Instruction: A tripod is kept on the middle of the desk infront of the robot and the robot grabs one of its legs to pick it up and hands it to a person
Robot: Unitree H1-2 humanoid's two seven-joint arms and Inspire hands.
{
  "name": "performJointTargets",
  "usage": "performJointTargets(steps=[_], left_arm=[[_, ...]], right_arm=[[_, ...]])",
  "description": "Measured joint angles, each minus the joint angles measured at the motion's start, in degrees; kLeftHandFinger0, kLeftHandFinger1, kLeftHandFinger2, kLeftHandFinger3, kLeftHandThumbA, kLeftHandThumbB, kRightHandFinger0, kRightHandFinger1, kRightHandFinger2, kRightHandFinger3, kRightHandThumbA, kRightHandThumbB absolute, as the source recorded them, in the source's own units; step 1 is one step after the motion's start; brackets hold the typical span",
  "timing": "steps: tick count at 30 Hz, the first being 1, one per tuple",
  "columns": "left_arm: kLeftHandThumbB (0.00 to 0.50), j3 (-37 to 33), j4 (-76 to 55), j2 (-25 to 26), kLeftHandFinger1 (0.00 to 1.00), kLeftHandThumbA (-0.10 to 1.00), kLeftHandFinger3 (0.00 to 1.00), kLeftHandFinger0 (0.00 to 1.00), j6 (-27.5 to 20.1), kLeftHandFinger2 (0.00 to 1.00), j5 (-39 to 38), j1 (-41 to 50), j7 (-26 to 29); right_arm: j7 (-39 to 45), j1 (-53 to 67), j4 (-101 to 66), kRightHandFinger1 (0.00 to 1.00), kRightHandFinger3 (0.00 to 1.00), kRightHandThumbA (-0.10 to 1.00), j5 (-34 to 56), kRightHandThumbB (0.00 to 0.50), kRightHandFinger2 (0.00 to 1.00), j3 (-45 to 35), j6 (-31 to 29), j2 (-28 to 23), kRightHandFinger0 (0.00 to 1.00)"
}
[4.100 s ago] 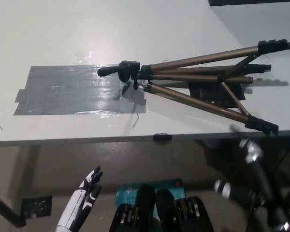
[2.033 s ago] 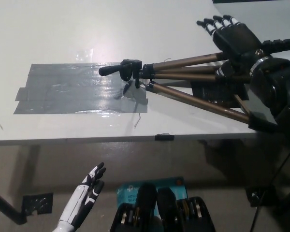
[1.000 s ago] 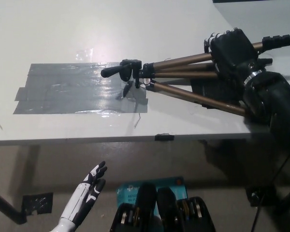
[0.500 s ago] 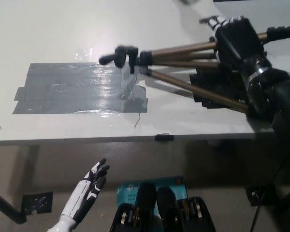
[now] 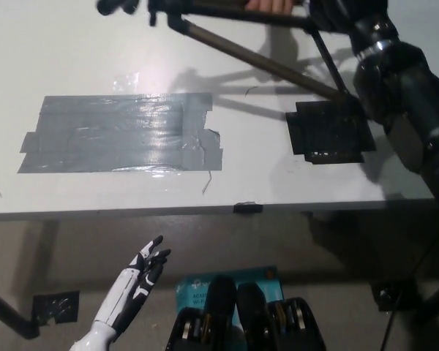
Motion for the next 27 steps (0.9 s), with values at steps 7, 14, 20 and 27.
performJointTargets(steps=[7, 14, 20, 27], left_arm=[[0.078, -0.04, -0.33, 0.19, 0.91, 1.0, 1.0, 0.95, 0.04, 0.87, 0.06, -1.11, -0.07], [0.074, -0.28, -0.33, 0.32, 0.88, 1.0, 0.99, 0.86, 0.04, 0.85, 0.07, -1.39, -0.3], [0.062, -0.35, -0.16, 0.43, 0.88, 1.0, 0.99, 0.93, 0.05, 0.84, 0.07, -1.51, -0.41], [0.097, -0.38, 0.5, 0.42, 0.88, 1.0, 0.99, 0.89, 0.1, 0.85, 0.07, -1.03, -0.4]], right_arm=[[-1.29, -5.02, 5.68, 0.16, 0.33, -0.1, 0.04, 0.212, 0.69, 1.14, -0.37, 1.15, 0.0], [-1.61, -6.58, 9.51, 0.82, 1.0, 0.48, 0.1, 0.391, 0.95, 2.84, -0.21, 2.49, 0.63], [4.68, -6.04, 8.42, 1.0, 1.0, 0.69, 2.04, 0.5, 1.0, 2.5, 0.32, 3.0, 1.0], [13.3, -2.4, 3.57, 1.0, 1.0, 0.74, 5.05, 0.5, 1.0, 1.69, 1.99, 2.98, 1.0]])
